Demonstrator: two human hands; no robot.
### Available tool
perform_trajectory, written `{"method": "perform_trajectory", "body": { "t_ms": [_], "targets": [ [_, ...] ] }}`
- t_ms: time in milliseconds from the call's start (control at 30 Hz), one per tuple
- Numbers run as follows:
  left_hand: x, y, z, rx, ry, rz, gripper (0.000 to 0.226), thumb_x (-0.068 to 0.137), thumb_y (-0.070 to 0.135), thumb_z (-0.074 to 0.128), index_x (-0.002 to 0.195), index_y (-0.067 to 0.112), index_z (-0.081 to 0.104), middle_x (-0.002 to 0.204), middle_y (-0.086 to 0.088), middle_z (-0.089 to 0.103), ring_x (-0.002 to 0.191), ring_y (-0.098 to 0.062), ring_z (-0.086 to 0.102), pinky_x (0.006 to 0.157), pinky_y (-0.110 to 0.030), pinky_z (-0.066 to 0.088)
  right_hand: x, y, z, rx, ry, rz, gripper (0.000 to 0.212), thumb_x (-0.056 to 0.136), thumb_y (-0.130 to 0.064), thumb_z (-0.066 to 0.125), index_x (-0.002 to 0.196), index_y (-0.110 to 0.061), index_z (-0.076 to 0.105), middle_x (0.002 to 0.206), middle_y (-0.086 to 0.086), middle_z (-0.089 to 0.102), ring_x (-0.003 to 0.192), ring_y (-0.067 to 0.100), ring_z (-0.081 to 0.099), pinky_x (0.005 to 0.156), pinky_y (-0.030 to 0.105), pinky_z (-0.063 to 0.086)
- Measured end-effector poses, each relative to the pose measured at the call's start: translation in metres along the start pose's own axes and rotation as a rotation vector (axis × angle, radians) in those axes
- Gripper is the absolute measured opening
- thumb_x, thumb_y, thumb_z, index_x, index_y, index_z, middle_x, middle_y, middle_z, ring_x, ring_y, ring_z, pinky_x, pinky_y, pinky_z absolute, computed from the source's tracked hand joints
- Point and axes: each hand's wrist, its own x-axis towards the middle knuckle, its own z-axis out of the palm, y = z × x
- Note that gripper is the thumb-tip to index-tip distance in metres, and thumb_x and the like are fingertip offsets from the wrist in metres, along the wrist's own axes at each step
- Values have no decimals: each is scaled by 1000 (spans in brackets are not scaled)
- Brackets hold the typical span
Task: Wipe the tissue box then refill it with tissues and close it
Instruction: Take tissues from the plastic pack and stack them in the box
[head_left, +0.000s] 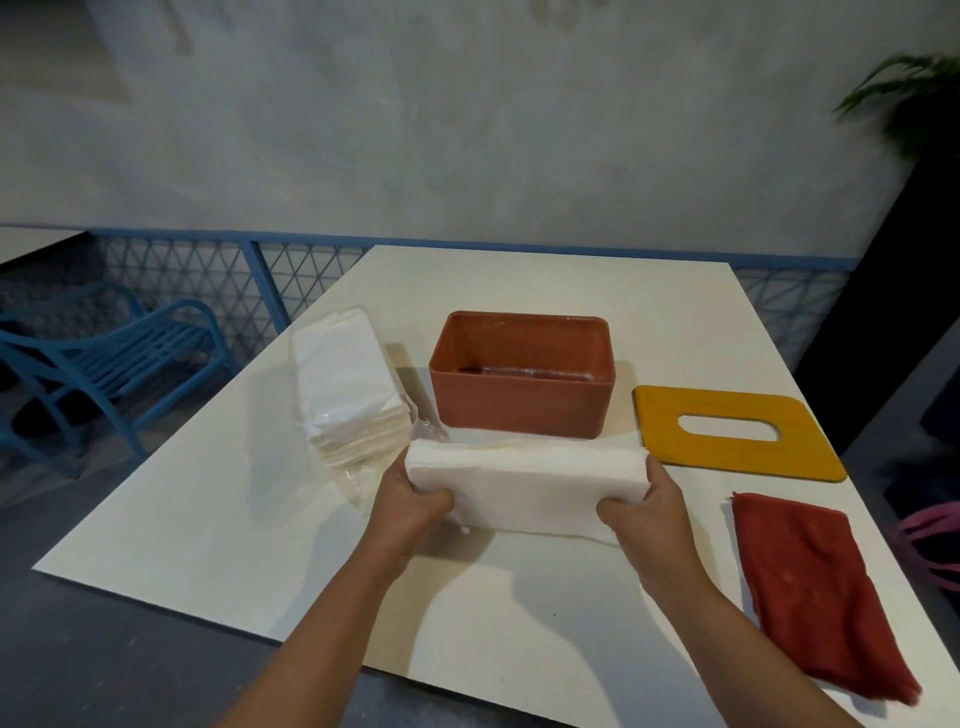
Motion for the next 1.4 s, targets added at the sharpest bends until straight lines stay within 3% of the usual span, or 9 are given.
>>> {"method": "perform_trajectory", "body": {
  "t_ms": [133, 333, 433, 500, 733, 867, 1067, 1200, 1400],
  "targets": [
    [-3, -4, 0, 40, -38, -52, 49, 50, 2, 52, 92, 27, 57, 84, 1, 65, 78, -15, 59, 56, -18, 49, 0, 6, 0, 4, -20, 49, 55, 72, 20, 57, 102, -26, 52, 91, -5, 61, 85, 10, 58, 60, 19, 47],
    [0, 0, 2, 55, 13, -24, 46, 72, -18, 51, 100, 18, 57, 85, 3, 64, 79, -11, 59, 58, -12, 50, 1, 1, -2, -5, -11, -3, 50, 74, 18, 57, 83, -31, 53, 85, -9, 60, 79, 6, 57, 64, 21, 49],
    [-2, 2, 2, 82, -23, -74, 53, 60, 0, 53, 109, 20, 54, 91, -4, 64, 85, -23, 62, 70, -37, 58, 2, 7, -3, -29, -67, 34, 49, 76, 15, 55, 96, -29, 54, 91, -6, 62, 86, 12, 59, 67, 24, 50],
    [-3, 2, 2, 103, -48, -104, 54, 69, -7, 51, 117, 19, 50, 98, -10, 62, 92, -34, 62, 72, -47, 57, 2, 10, -4, -46, -87, 46, 50, 78, 13, 54, 105, -29, 53, 94, -7, 62, 89, 12, 58, 69, 22, 50],
    [-4, 20, 6, 116, -46, 28, 53, 81, -3, 49, 123, 27, 40, 108, 4, 57, 103, -15, 53, 70, -21, 45, 5, -5, -4, 37, -46, 23, 53, 79, 16, 49, 113, -25, 51, 100, -5, 62, 95, 14, 58, 71, 21, 47],
    [-2, 52, 11, 117, -24, 114, 48, 85, -8, 43, 118, 26, 35, 97, 11, 50, 90, -3, 48, 67, -20, 42, 12, -38, -1, 142, 1, -23, 47, 81, 16, 41, 92, -29, 52, 89, -7, 60, 83, 11, 57, 68, 25, 44],
    [32, 106, 17, 185, 55, 181, 37, 84, -2, 45, 112, 20, 33, 97, 2, 49, 89, -21, 54, 74, -43, 53, 43, -96, 7, -24, 60, -136, 23, 86, 3, 46, 100, -15, 44, 87, -6, 52, 78, 9, 52, 61, 27, 42],
    [69, 130, 23, 330, 125, 211, 49, 86, 5, 54, 128, 16, 33, 106, 3, 47, 88, -14, 49, 59, -20, 41, 74, -125, 13, -146, 142, -212, 38, 86, -1, 56, 115, -16, 36, 82, -4, 50, 71, 5, 52, 53, 18, 42],
    [116, 133, 35, 699, 74, 286, 69, 80, 5, 65, 133, 22, 25, 118, -8, 51, 100, -25, 56, 78, -32, 52, 117, -135, 30, -464, 195, -228, 39, 84, 0, 60, 102, -17, 30, 75, 0, 44, 59, 9, 45, 45, 18, 32]
  ]
}}
